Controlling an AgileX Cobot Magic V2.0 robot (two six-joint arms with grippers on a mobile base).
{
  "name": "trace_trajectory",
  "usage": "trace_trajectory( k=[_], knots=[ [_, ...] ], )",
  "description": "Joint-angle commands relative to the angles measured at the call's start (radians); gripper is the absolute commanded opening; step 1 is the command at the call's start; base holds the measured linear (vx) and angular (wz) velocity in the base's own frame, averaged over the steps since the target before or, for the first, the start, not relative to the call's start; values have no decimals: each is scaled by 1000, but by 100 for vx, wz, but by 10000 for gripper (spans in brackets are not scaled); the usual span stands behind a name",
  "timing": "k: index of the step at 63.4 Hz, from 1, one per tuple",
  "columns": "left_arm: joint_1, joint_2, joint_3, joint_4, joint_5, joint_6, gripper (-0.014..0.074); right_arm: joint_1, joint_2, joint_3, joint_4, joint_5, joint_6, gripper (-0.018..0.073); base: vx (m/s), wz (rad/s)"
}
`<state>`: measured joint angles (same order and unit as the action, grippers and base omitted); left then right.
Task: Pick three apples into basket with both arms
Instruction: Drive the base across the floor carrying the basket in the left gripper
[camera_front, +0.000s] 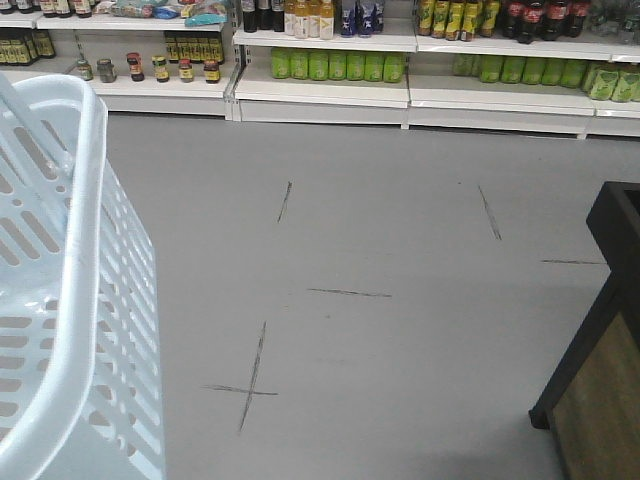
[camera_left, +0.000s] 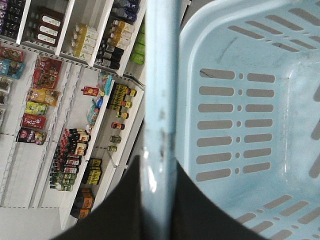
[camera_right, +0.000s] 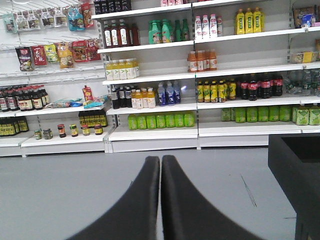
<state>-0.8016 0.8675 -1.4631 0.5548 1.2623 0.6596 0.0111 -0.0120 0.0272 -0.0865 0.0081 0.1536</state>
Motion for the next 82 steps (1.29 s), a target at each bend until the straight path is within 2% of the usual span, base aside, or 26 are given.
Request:
trace_trajectory(
  k=[1, 82],
  knots=[
    [-4, -1, -28, 35, -82, -13, -7, 0, -13, 15, -3, -77, -1, -8, 15, 5],
    [-4, -1, -28, 35, -82, -13, -7, 0, -13, 15, -3, -77, -1, -8, 13, 0]
  ],
)
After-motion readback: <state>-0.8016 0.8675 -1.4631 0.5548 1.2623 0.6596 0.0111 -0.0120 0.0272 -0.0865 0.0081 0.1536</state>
